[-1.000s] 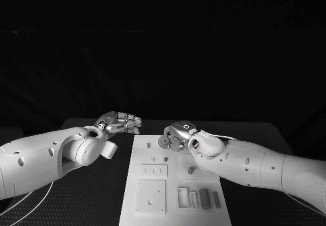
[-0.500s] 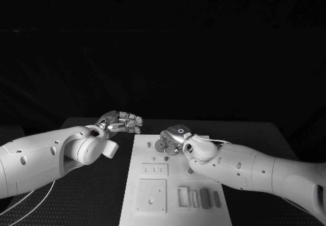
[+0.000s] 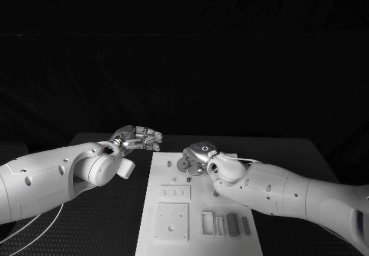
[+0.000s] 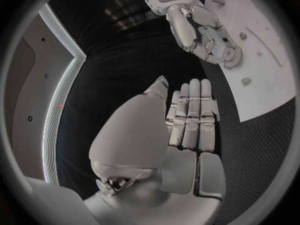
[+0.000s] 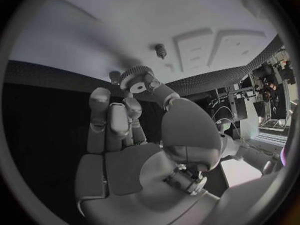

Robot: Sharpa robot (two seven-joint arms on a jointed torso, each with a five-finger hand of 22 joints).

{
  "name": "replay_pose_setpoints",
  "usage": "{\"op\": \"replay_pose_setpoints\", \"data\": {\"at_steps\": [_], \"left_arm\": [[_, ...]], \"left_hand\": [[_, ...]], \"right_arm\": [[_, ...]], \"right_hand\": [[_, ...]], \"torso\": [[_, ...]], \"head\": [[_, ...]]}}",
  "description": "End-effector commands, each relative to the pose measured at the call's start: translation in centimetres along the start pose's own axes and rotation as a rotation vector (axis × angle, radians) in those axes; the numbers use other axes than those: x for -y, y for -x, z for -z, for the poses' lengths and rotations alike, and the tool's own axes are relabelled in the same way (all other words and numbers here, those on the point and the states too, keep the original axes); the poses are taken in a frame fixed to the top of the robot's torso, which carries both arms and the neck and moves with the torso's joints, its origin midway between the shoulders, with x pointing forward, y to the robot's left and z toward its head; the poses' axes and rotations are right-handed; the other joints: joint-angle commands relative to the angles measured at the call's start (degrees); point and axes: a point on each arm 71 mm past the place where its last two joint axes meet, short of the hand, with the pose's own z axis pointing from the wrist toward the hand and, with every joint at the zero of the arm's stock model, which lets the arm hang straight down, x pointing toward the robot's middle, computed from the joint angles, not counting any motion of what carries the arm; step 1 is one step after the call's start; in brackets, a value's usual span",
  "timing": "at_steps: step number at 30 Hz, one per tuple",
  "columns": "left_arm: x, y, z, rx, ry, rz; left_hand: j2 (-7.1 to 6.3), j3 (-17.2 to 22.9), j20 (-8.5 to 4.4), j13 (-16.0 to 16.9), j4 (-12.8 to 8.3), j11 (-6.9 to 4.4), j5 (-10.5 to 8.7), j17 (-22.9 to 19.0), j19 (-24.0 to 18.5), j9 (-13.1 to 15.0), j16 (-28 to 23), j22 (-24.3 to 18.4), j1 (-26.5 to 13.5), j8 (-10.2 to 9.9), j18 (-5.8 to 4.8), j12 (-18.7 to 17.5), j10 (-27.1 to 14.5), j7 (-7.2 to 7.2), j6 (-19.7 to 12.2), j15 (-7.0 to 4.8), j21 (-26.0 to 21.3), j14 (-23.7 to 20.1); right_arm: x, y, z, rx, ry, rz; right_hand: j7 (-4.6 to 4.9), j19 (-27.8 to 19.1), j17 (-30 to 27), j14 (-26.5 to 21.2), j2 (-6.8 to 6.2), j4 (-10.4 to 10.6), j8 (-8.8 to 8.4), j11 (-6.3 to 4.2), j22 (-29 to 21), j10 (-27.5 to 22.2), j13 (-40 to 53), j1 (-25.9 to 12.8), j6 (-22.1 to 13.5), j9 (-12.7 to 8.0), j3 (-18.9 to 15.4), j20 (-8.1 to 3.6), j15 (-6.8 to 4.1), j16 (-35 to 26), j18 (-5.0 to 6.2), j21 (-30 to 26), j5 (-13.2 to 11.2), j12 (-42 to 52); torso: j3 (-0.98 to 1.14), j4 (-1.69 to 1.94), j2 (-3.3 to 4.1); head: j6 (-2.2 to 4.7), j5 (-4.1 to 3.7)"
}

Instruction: Assemble the parts on the task board

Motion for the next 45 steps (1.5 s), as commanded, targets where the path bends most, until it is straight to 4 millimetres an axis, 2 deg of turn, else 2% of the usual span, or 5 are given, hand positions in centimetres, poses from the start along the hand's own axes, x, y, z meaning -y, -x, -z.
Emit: {"op": "replay_pose_setpoints", "data": {"at_steps": [1, 15, 22, 35, 45], "left_arm": [[0.2, -0.3, -0.1, -0.016, -0.013, -0.001], [0.2, -0.4, -0.1, -0.019, -0.012, -0.001], [0.2, -0.4, -0.2, -0.02, -0.013, 0.0], [0.2, -0.5, -0.3, -0.02, -0.012, -0.001], [0.2, -0.4, -0.3, -0.018, -0.011, 0.0]], "left_hand": [[0.16, -0.4, 0.05, -0.01, 0.08, 0.12, 0.06, 0.07, 0.33, -0.05, -0.21, 0.06, 0.33, -0.39, 0.86, -0.37, 0.44, 0.23, -0.01, 0.07, -0.37, 0.46], [0.19, -0.45, 0.06, 0.0, 0.1, 0.13, 0.06, 0.12, 0.34, -0.06, -0.27, 0.08, 0.31, -0.4, 0.86, -0.4, 0.45, 0.23, -0.02, 0.07, -0.4, 0.47], [0.19, -0.47, 0.06, 0.0, 0.1, 0.13, 0.06, 0.15, 0.35, -0.07, -0.29, 0.08, 0.3, -0.4, 0.86, -0.42, 0.46, 0.24, -0.02, 0.07, -0.41, 0.48], [0.2, -0.51, 0.06, 0.0, 0.1, 0.13, 0.06, 0.19, 0.36, -0.08, -0.33, 0.09, 0.29, -0.42, 0.86, -0.45, 0.45, 0.24, -0.04, 0.08, -0.44, 0.49], [0.19, -0.53, 0.06, -0.01, 0.1, 0.13, 0.05, 0.2, 0.36, -0.09, -0.34, 0.1, 0.27, -0.43, 0.86, -0.46, 0.45, 0.25, -0.06, 0.08, -0.44, 0.5]], "right_arm": [[-0.1, -0.2, -0.1, -0.012, 0.0, 0.021], [0.0, -0.8, -0.5, -0.022, -0.018, 0.029], [-0.2, -0.9, -0.7, -0.029, -0.015, 0.02], [-0.3, -1.0, -0.7, -0.036, -0.015, -0.004], [0.0, -1.3, -0.6, -0.068, -0.024, -0.011]], "right_hand": [[0.76, 0.0, -0.03, -0.11, -0.35, 0.13, 0.26, -0.13, 0.89, 0.41, -0.06, 0.33, 4.38, 0.02, 0.28, -0.3, -0.29, 0.19, 3.11, 0.37, 0.33, 0.02], [0.96, -0.04, -0.38, -0.22, -0.77, 0.11, -0.18, 0.05, 0.86, 0.02, -0.53, 0.41, 3.77, -0.05, 0.35, -0.3, -0.13, 0.1, 3.11, 0.35, 0.33, -0.54], [1.2, -0.07, -0.6, -0.29, -1.1, 0.18, -0.68, 0.26, 0.82, -0.26, -0.78, 0.46, 3.05, -0.18, 0.42, -0.3, 0.06, 0.04, 3.11, 0.3, 0.33, -0.88], [3.03, -0.23, -1.53, -0.63, -2.12, 0.37, -4.09, 2.0, 0.73, -0.99, -1.47, 0.91, -2.34, -1.7, 0.62, -0.35, 1.69, -0.15, 3.11, 0.11, 0.33, -1.72], [3.23, -0.33, -1.77, -0.75, -2.27, 0.43, -4.93, 2.23, 0.74, -1.21, -1.51, 1.13, -3.92, -2.03, 0.6, -0.32, 1.96, -0.16, 3.11, 0.06, 0.33, -1.72]], "torso": [[0.04, -0.01, -0.02], [0.0, 0.07, 0.01], [0.01, -0.08, -0.04], [0.03, -0.1, -0.03], [0.05, -0.16, -0.01]], "head": [[-0.04, 0.01], [-0.1, -0.02], [-0.19, 0.08], [-0.34, 0.07], [-0.45, 0.07]]}}
